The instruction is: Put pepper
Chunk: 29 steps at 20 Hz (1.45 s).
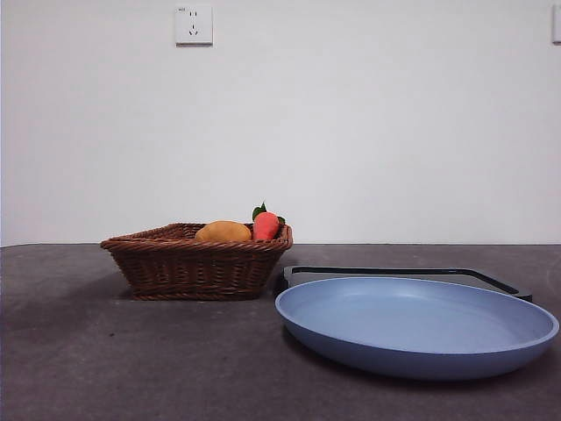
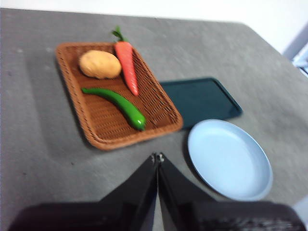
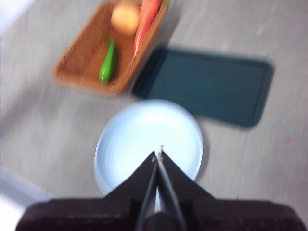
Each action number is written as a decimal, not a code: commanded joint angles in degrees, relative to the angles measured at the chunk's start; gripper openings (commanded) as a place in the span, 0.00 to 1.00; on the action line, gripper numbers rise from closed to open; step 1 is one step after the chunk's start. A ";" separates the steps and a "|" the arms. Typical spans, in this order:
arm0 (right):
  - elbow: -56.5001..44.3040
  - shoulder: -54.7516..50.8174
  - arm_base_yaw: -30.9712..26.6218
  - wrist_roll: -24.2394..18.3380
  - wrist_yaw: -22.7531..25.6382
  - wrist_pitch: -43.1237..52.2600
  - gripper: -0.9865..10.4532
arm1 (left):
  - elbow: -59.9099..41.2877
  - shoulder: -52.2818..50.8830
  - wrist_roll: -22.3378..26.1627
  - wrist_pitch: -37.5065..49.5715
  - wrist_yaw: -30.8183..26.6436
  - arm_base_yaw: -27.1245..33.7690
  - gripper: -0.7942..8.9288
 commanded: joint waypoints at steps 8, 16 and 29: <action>1.25 0.31 2.58 -2.51 0.02 -3.43 0.22 | 1.95 0.20 3.34 -3.67 0.52 -1.42 0.31; 1.25 5.25 2.58 0.22 0.09 -2.58 0.37 | 1.95 0.83 3.34 -3.32 0.66 -1.42 0.48; 1.25 40.24 2.62 -0.72 3.50 8.55 0.37 | 1.95 0.83 3.37 -2.60 0.61 -1.49 0.48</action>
